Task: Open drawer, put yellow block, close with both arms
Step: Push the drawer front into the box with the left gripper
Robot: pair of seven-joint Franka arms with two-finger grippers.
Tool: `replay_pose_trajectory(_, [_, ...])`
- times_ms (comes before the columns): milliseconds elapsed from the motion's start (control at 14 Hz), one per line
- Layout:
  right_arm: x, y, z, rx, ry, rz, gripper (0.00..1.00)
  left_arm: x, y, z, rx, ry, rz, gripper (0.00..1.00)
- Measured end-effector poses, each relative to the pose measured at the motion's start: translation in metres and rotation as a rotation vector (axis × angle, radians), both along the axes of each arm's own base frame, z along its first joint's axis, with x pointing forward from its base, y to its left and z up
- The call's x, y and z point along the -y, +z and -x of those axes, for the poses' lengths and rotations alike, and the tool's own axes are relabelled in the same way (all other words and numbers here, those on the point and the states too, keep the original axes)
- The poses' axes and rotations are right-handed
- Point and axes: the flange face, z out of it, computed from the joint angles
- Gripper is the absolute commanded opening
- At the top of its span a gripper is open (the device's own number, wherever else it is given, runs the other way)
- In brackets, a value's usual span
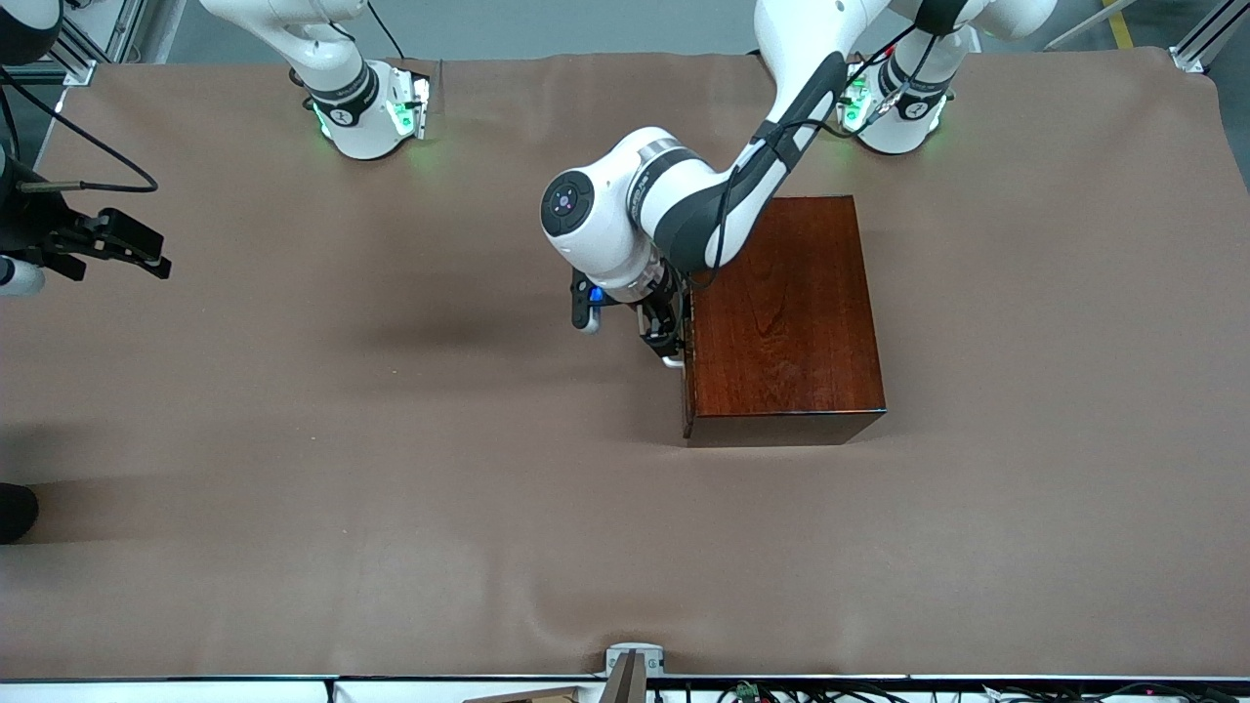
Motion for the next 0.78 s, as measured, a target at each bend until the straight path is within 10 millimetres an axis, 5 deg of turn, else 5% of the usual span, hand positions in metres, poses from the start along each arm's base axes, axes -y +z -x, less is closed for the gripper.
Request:
replay_pose_trajectory(570, [-0.002,-0.005,-0.003,-0.009,0.004,0.000,1.00,0.014,0.005,0.005,0.101,0.157,0.042,1.00])
replay_pose_trajectory(783, [-0.002,-0.005,-0.003,-0.008,0.004,0.000,1.00,0.046,0.040,0.031,0.235,0.377,0.138,1.00])
